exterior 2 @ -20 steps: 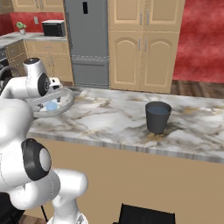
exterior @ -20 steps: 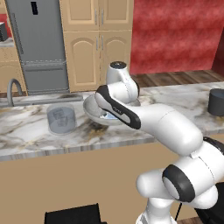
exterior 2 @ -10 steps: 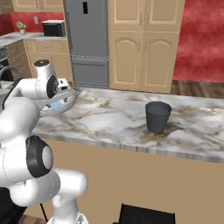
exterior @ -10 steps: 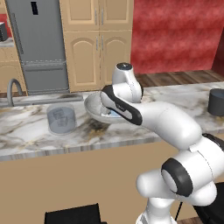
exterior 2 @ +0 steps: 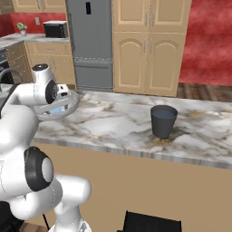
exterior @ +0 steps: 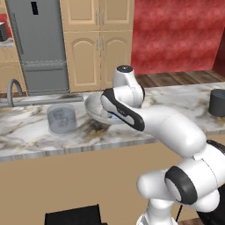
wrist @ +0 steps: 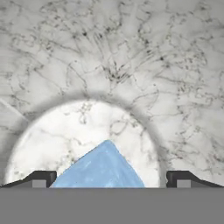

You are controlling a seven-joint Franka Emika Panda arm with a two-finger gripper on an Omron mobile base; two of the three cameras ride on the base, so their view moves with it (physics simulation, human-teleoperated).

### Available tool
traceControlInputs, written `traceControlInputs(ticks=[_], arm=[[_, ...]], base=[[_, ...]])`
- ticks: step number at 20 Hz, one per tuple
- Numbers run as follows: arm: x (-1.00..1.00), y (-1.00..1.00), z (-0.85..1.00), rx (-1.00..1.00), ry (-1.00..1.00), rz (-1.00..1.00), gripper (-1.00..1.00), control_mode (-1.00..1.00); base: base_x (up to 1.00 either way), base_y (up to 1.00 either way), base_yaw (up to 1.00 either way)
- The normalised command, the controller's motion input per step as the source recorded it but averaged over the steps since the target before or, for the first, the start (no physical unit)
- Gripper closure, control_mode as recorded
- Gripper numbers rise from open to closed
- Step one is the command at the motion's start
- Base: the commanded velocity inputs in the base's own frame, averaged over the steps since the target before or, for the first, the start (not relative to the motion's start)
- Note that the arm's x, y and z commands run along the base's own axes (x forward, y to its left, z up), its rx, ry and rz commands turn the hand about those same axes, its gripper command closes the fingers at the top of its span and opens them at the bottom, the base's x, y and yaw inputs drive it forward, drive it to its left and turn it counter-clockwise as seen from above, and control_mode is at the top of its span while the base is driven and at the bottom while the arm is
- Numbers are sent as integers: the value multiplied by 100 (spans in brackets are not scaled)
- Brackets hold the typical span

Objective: There are four ice cubes in the ice bowl. Place two ice cubes in each glass of water.

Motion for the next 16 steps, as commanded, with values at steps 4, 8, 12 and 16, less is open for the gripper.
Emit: traceControlInputs(ticks=[4,8,12,16], arm=[[-26,0,-11,0,7,-11,-100,-100],[3,5,-18,0,3,-13,-100,-100],[29,12,-25,0,0,-8,-100,-100],[49,12,-11,0,0,-4,-100,-100]], base=[[0,0,0],[0,0,0],[0,0,0],[0,0,0]])
